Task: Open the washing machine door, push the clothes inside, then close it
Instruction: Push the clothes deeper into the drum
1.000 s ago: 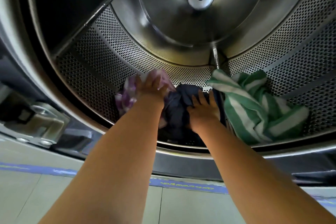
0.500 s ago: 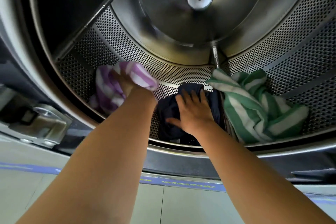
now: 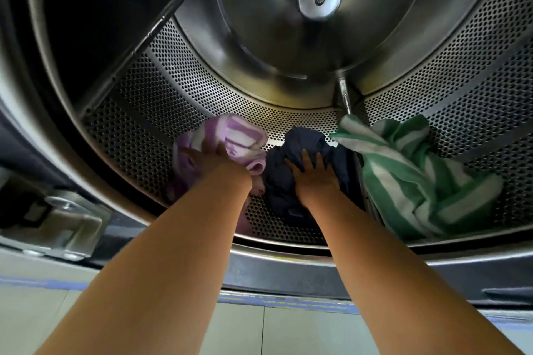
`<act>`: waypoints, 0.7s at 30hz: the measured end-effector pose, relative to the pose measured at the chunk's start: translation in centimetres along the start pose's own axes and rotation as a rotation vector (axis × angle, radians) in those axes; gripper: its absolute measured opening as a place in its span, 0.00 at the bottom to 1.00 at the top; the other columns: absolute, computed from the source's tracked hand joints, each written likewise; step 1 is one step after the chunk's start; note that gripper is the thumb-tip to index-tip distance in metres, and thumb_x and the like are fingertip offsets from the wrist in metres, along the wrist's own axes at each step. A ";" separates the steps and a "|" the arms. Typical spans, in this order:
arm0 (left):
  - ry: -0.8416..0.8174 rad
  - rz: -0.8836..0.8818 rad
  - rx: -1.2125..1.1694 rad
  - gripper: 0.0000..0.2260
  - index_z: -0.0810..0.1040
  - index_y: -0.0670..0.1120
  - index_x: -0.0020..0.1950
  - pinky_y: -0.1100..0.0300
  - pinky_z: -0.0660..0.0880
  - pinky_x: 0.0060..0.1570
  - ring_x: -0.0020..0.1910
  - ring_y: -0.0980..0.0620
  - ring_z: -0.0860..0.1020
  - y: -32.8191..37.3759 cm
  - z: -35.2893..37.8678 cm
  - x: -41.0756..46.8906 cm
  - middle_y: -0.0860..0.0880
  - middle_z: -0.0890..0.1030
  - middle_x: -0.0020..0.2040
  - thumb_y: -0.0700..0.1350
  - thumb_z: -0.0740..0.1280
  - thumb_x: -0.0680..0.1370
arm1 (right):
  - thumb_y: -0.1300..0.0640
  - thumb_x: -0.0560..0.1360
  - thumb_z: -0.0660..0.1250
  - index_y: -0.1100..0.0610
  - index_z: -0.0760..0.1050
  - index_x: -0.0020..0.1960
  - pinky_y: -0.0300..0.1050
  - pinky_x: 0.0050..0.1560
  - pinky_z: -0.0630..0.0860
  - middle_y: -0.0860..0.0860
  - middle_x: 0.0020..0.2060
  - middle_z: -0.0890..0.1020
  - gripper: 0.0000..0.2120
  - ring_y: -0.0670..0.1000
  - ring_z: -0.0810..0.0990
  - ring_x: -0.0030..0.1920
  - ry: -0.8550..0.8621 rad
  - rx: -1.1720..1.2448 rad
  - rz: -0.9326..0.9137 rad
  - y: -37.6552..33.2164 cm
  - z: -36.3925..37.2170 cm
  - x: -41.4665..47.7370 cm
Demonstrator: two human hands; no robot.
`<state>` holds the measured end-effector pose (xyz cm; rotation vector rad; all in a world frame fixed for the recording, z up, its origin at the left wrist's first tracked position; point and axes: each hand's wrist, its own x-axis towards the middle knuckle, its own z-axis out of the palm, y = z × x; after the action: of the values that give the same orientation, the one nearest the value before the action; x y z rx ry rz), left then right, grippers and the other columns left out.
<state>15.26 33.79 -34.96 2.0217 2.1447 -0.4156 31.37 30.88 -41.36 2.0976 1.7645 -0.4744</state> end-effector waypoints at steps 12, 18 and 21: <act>0.058 0.226 0.259 0.30 0.50 0.49 0.79 0.33 0.44 0.73 0.77 0.32 0.47 1.6 -2.3 -2.1 0.39 0.48 0.80 0.56 0.56 0.81 | 0.45 0.79 0.57 0.48 0.45 0.79 0.68 0.73 0.39 0.55 0.79 0.45 0.33 0.62 0.39 0.77 0.538 -0.122 0.105 3.8 -5.2 -5.5; 0.068 0.477 0.064 0.39 0.42 0.52 0.79 0.35 0.48 0.74 0.78 0.39 0.48 5.2 -0.4 -4.6 0.43 0.46 0.80 0.65 0.58 0.76 | 0.48 0.79 0.57 0.42 0.58 0.75 0.70 0.67 0.62 0.60 0.73 0.63 0.24 0.67 0.61 0.71 0.196 0.218 0.380 10.1 -2.6 -8.8; 0.024 0.654 -0.136 0.45 0.38 0.52 0.78 0.38 0.50 0.74 0.79 0.41 0.48 8.3 0.4 -6.4 0.43 0.45 0.80 0.65 0.63 0.73 | 0.59 0.76 0.58 0.49 0.69 0.69 0.64 0.63 0.71 0.59 0.65 0.74 0.21 0.64 0.71 0.66 0.227 0.267 0.411 10.5 -2.9 -9.0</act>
<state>23.91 27.98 -34.16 2.4757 1.3468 -0.1393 40.28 22.78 -33.96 2.7114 1.3757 -0.3815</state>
